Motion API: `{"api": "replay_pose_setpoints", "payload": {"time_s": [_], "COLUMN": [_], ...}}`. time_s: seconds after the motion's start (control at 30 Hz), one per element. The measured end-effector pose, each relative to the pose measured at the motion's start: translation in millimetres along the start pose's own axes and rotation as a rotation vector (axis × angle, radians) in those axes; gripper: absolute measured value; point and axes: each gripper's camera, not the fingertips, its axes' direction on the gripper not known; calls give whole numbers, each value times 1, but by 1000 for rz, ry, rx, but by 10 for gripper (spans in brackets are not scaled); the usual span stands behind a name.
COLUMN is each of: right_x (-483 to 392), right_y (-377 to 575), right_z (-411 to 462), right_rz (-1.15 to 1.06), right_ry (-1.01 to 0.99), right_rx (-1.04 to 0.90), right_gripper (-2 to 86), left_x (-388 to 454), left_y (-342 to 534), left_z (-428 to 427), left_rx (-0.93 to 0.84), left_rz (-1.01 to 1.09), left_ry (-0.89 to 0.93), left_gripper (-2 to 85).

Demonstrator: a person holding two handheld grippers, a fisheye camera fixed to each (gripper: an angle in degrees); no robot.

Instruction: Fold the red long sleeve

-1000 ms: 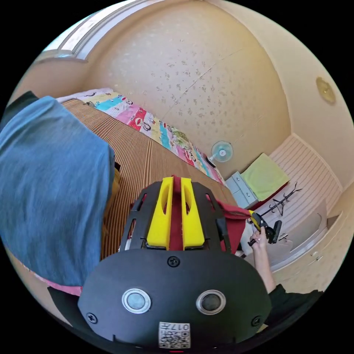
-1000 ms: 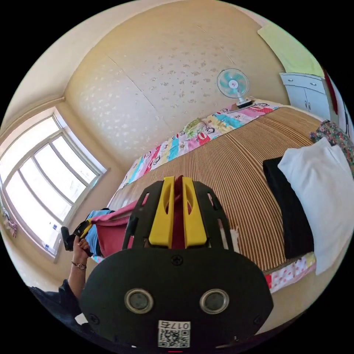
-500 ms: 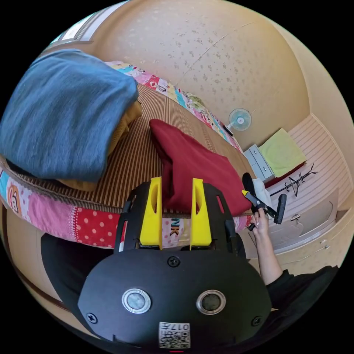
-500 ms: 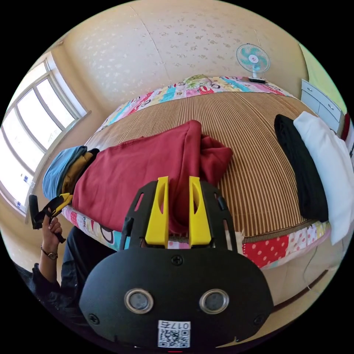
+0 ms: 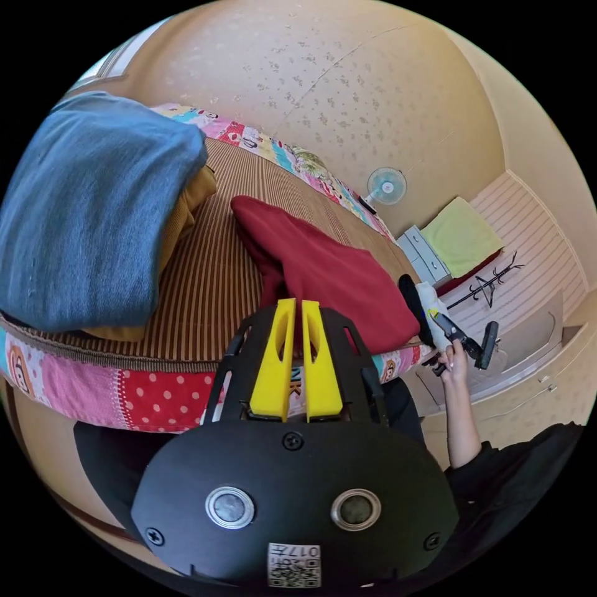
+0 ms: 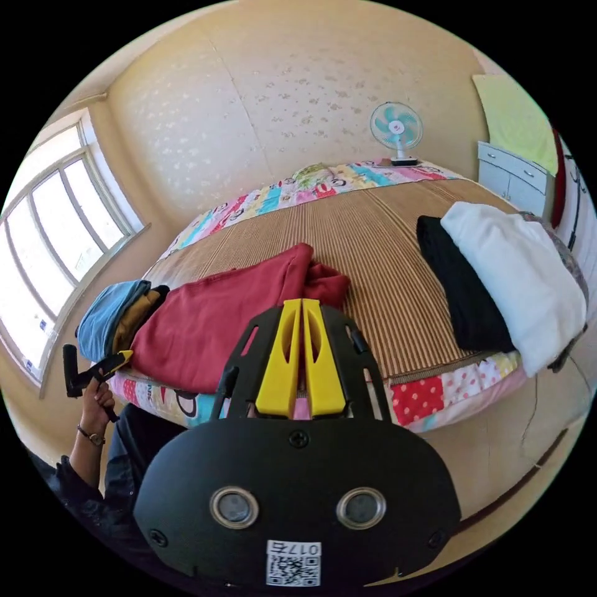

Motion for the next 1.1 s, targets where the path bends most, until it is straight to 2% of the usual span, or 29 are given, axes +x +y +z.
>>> {"api": "replay_pose_setpoints", "payload": {"time_s": [0.07, 0.13, 0.23, 0.37, 0.5, 0.57, 0.6, 0.67, 0.73, 0.8, 0.87, 0.93, 1.0, 1.1], "right_x": [16, 23, 14, -18, -53, -50, -37, -12, 2, -2, -3, -3, -8, -40], "right_y": [11, 13, 15, 1, -22, -27, -27, -16, 17, 42, 56, 53, 46, 36], "right_z": [12, 39, 41, 49, 90, 68, 47, 27, 28, 50, 50, 30, 8, -28], "right_rz": [20, 0, -11, -54, -157, -152, -110, -14, 25, -19, 17, 83, 128, 94], "right_ry": [-22, -270, -443, -409, -450, -474, -506, -522, -370, -265, -279, -309, -299, -331], "right_rx": [-45, -199, -176, -164, -346, -264, -180, -131, -140, -236, -229, -182, -120, 27], "right_gripper": [13, 23, 61, 103, 63, 40, 33, 26, 21, 19, 18, 19, 19, 17], "left_x": [-11, -19, -31, -43, -50, -57, -59, -69, -84, -99, -114, -123, -133, -144], "left_y": [4, 10, 16, 14, 5, -2, -3, -3, -1, 3, 11, 19, 28, 33], "left_z": [5, 5, 4, 3, 0, -5, -8, -20, -20, -16, -16, -25, -32, -23], "left_rx": [-15, 2, 32, 25, -2, -15, -6, 42, 29, 11, 15, 71, 127, 104], "left_rz": [-30, -45, -87, -108, -99, -89, -79, -46, -68, -97, -172, -206, -231, -259], "left_ry": [6, 21, 50, 58, 33, 45, 60, 124, 143, 186, 125, 106, 184, 248], "left_gripper": [5, 7, 15, 21, 16, 8, 7, 2, 0, 1, 7, 47, 95, 122]}}
